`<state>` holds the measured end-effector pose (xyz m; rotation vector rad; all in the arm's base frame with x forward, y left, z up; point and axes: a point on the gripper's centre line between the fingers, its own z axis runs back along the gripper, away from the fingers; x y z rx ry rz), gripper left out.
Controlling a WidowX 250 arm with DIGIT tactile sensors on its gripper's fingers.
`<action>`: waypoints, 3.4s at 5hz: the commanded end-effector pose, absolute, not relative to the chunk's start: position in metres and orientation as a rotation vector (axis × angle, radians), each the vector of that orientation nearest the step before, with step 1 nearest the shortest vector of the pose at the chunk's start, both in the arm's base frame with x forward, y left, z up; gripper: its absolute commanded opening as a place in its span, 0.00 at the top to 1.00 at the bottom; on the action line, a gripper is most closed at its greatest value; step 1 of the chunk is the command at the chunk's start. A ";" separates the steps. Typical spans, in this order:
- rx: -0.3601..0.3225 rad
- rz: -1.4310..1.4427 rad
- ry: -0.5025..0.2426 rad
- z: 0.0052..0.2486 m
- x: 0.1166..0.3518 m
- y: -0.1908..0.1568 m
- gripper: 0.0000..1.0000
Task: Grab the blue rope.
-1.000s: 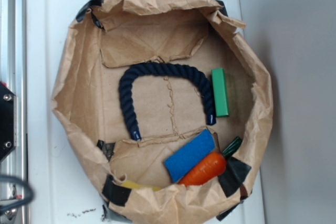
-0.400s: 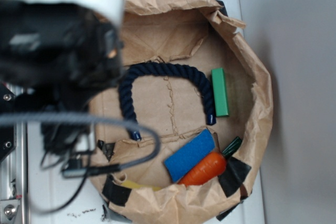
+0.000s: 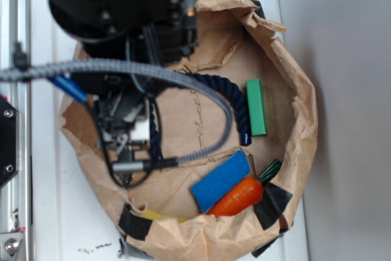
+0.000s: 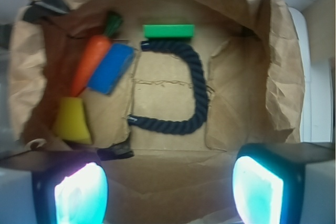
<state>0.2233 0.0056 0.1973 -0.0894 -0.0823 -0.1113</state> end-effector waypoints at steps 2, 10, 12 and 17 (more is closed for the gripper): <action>-0.082 -0.135 -0.135 0.211 0.228 0.000 0.00; -0.085 -0.001 -0.117 0.094 0.254 0.014 0.00; -0.032 0.128 -0.125 0.077 0.242 0.038 0.00; 0.004 0.159 -0.142 0.028 0.266 0.026 0.00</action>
